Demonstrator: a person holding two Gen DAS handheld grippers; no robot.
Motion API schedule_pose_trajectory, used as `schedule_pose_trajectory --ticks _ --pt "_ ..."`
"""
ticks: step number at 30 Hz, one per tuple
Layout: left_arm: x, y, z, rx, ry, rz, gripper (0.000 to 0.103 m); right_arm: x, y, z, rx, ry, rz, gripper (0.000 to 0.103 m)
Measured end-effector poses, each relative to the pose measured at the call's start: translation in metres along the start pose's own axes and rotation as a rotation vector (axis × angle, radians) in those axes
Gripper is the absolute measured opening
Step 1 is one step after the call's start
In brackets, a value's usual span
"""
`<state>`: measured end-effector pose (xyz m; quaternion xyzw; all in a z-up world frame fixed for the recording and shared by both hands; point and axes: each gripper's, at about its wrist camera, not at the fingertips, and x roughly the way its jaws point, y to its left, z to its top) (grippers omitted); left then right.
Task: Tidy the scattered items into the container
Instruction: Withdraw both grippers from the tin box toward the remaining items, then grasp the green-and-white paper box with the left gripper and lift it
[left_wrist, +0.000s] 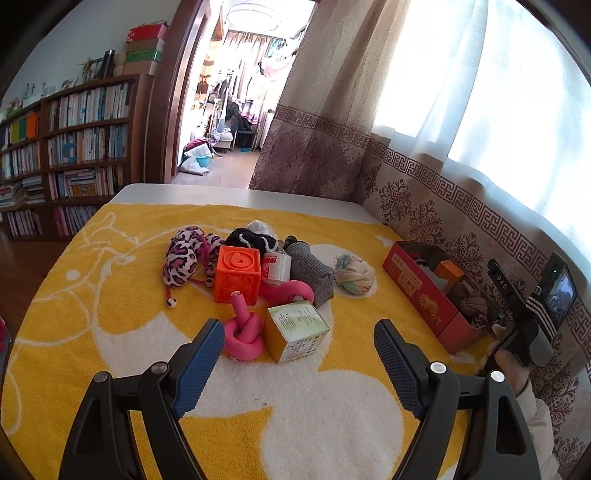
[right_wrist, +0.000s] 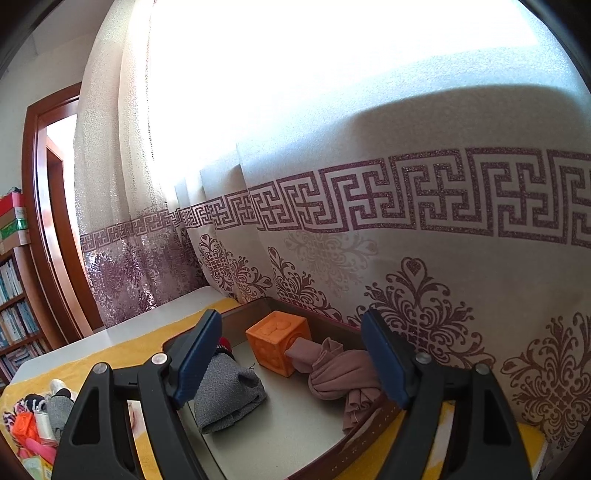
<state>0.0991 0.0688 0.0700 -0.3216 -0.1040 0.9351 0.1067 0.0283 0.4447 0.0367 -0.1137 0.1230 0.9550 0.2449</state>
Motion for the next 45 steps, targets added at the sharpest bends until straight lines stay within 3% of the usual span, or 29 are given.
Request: schedule_pose_trajectory --ticks 9,19,23,28,31,38,45 --pt "-0.016 -0.016 -0.004 0.039 -0.019 -0.031 0.085 -0.001 0.004 -0.002 -0.023 -0.008 -0.013 0.081" --pt "-0.015 -0.002 -0.004 0.016 -0.040 0.009 0.085 -0.006 0.005 -0.002 -0.026 -0.025 0.006 0.081" --pt "0.002 0.015 -0.002 -0.012 -0.012 0.045 0.085 -0.013 0.009 -0.003 -0.031 -0.038 0.081 0.081" --pt "0.030 0.025 -0.007 -0.059 0.062 0.019 0.085 -0.019 0.029 -0.008 -0.110 -0.018 0.205 0.083" --pt "0.044 0.018 -0.012 -0.036 0.088 0.025 0.085 -0.018 0.040 -0.012 -0.155 -0.002 0.214 0.083" --pt "0.066 0.001 -0.012 0.006 0.117 0.039 0.085 -0.015 0.032 -0.012 -0.115 0.021 0.222 0.083" --pt "0.095 -0.010 -0.003 0.024 0.136 0.114 0.085 -0.013 0.040 -0.015 -0.152 0.030 0.251 0.083"
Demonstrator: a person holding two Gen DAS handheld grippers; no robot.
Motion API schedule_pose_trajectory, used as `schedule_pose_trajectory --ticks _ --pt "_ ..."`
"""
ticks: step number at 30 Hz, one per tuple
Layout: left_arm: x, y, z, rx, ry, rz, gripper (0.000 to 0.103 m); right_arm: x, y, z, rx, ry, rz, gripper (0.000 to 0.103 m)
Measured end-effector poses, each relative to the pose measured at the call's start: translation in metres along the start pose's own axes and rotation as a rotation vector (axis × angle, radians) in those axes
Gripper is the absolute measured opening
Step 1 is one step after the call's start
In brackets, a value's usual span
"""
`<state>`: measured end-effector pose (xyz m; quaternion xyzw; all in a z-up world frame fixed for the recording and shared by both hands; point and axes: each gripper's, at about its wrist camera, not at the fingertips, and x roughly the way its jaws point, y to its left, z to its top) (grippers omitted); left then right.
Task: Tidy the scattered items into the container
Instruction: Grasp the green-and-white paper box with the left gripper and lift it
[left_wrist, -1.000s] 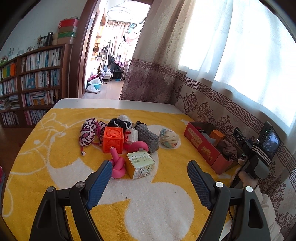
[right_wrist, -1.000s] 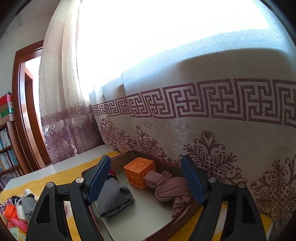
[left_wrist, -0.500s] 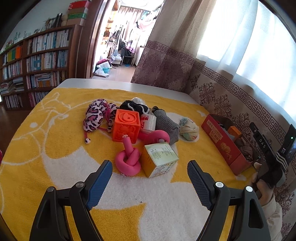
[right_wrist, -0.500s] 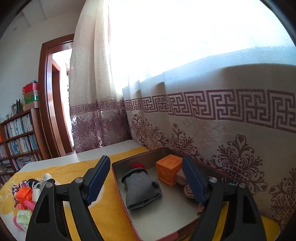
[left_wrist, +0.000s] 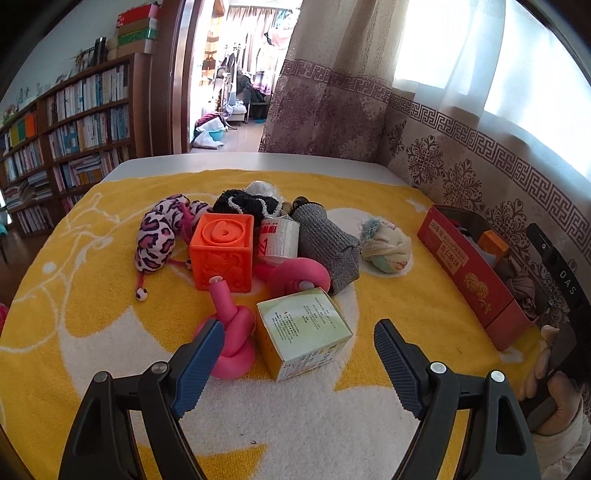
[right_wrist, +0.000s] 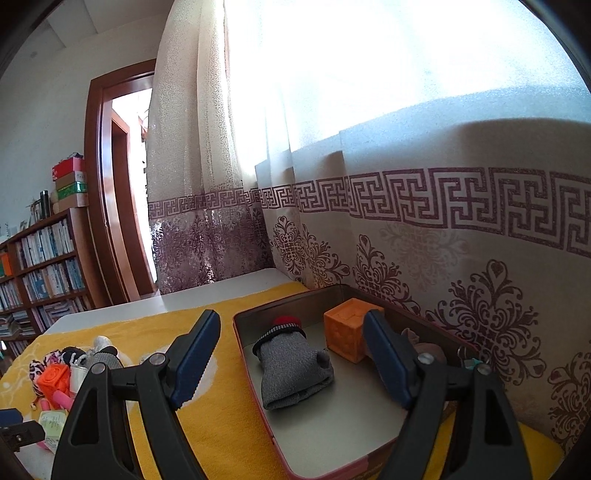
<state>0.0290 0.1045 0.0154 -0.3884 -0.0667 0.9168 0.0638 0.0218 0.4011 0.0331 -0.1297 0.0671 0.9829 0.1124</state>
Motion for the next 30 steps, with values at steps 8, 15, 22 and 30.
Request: schedule_pose_trajectory --ticks 8,15,22,30 --pt "0.030 -0.014 0.001 0.030 0.019 0.056 0.085 0.005 0.004 -0.003 -0.018 0.024 0.022 0.083" --pt "0.045 -0.023 0.005 0.046 0.024 0.048 0.085 0.010 0.013 -0.004 -0.057 0.041 0.054 0.083" --pt "0.055 -0.012 0.004 0.100 0.102 0.075 0.061 0.010 0.016 -0.006 -0.071 0.048 0.066 0.083" --pt "0.030 0.031 -0.003 0.060 0.094 0.092 0.053 0.010 0.016 -0.007 -0.068 0.054 0.070 0.083"
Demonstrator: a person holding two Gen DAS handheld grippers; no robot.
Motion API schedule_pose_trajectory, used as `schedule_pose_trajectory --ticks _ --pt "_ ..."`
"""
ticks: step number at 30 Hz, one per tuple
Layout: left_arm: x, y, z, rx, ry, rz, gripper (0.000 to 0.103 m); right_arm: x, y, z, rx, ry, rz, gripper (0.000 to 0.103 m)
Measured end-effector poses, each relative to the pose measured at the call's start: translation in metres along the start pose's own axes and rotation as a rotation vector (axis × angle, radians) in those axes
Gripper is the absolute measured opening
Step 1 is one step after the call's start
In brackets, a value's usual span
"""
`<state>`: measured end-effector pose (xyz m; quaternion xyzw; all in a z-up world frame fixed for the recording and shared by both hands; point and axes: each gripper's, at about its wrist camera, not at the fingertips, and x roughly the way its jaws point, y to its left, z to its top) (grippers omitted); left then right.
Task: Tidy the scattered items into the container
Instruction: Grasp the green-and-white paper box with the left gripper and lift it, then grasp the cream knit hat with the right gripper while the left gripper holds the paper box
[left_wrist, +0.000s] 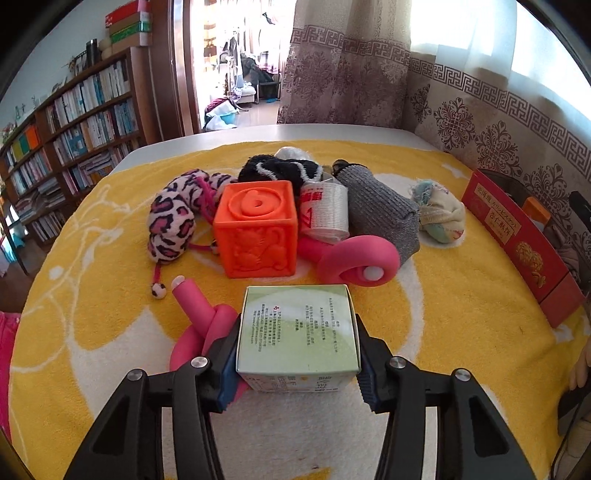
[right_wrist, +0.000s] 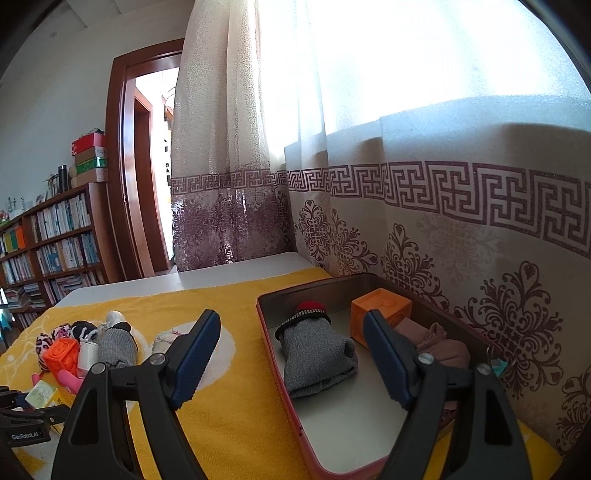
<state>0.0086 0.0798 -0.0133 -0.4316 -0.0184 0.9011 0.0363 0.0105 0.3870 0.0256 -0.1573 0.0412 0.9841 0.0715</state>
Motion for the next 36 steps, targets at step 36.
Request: schedule_pose_trajectory --ticks 36 --pt "0.013 0.043 0.012 -0.074 0.016 -0.260 0.053 0.155 0.097 -0.022 -0.083 0.607 0.376 0.082"
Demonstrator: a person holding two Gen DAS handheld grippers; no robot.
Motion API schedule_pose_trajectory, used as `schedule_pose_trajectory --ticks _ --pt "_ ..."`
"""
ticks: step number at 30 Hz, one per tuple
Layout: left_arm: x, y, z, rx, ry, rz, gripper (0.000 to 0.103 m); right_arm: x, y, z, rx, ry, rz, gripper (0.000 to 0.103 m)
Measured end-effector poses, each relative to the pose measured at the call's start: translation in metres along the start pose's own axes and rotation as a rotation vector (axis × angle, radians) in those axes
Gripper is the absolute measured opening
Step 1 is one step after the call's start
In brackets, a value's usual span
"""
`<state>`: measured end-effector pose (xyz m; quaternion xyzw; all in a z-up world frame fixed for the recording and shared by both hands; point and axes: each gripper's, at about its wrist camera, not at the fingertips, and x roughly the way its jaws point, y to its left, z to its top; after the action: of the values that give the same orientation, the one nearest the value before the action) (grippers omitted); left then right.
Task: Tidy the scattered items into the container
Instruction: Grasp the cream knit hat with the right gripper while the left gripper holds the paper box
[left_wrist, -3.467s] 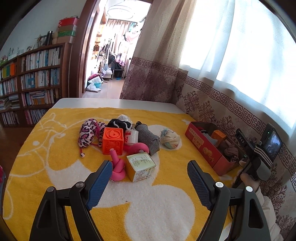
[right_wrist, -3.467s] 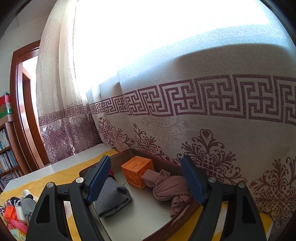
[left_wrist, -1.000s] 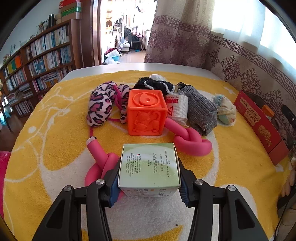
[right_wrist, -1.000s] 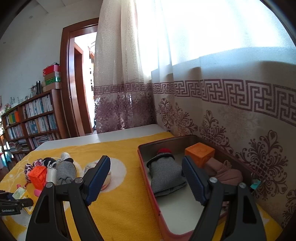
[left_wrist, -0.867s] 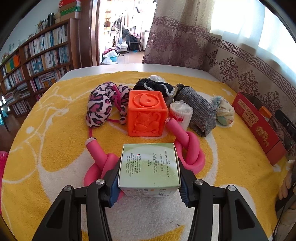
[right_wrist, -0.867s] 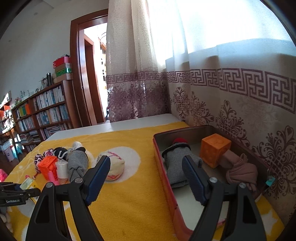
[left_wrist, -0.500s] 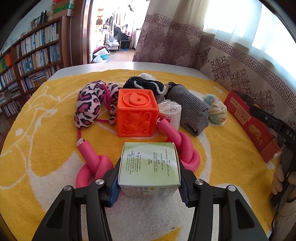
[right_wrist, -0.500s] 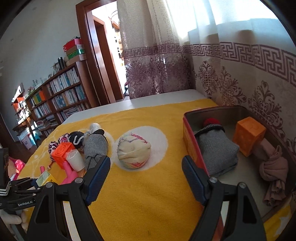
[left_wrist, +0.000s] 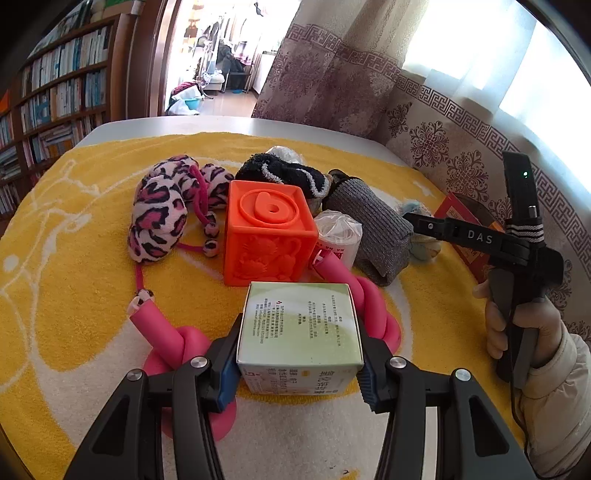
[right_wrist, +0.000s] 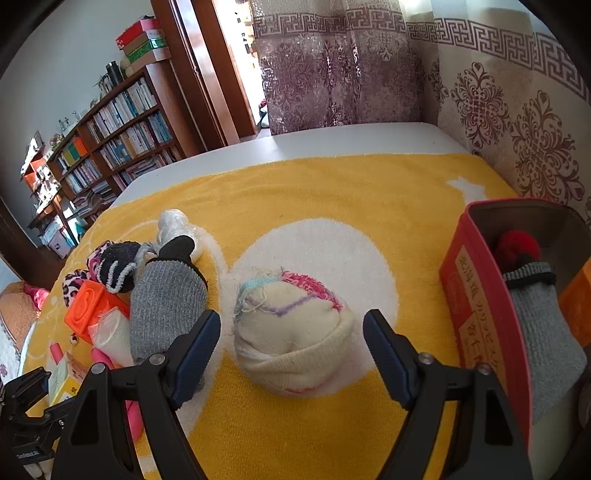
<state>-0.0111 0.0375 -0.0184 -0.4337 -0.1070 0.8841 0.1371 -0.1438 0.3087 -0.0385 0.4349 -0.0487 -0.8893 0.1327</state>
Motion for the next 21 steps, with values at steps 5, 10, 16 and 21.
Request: schedule_pose_trajectory --ticks 5,10,16,21 --pt "-0.001 0.002 0.001 -0.023 -0.024 -0.011 0.053 0.003 0.001 -0.007 -0.012 0.016 -0.015 0.067" --pt "-0.009 0.007 0.006 -0.055 -0.055 -0.008 0.053 -0.011 0.006 -0.010 -0.026 -0.020 0.006 0.067" --pt "-0.014 0.001 0.014 -0.058 -0.067 0.004 0.053 -0.040 0.001 -0.005 0.016 -0.111 0.050 0.067" --pt "-0.017 -0.026 0.023 -0.015 -0.078 -0.010 0.053 -0.059 -0.003 -0.003 0.056 -0.156 0.072 0.067"
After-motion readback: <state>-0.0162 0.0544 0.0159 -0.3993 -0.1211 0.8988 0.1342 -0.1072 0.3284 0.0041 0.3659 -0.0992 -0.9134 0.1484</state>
